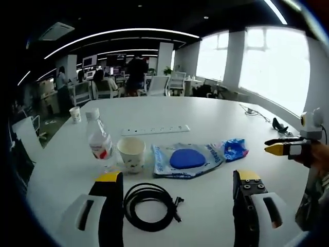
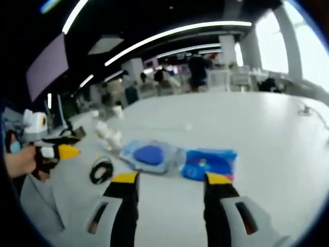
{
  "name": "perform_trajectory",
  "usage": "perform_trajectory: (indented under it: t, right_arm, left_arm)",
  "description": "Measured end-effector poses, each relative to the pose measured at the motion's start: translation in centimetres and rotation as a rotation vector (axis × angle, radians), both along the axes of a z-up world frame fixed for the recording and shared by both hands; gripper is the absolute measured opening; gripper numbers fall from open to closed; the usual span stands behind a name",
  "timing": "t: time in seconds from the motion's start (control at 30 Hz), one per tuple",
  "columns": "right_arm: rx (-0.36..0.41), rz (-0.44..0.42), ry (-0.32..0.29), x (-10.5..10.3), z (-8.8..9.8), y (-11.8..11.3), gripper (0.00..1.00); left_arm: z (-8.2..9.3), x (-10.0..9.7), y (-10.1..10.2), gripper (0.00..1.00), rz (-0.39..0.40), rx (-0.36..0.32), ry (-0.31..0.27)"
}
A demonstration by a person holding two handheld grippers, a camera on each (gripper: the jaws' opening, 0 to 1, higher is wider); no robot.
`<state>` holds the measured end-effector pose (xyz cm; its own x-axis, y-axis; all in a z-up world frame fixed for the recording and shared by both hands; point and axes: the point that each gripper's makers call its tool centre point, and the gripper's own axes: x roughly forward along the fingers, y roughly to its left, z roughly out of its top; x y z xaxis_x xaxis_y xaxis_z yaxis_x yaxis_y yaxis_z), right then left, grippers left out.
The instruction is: Arrange the tabletop items into an orderly group along one side of the table until the central work area is clear of visible clutter.
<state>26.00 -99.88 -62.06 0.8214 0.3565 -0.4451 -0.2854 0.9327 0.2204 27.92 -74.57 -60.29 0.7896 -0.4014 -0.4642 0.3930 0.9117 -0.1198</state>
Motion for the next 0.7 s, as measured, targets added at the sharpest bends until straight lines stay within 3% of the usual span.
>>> perform_trajectory:
  t: [0.37,0.7]
  right_arm:
    - [0.008,0.023,0.009,0.9,-0.3,3.4,0.46]
    - [0.001,0.050,0.047,0.8,-2.0,6.9,0.45]
  left_arm:
    - [-0.9,-0.1,3.3,0.86,0.017,0.007,0.027]
    - [-2.4,0.2,6.3,0.85,0.038,0.001,0.064]
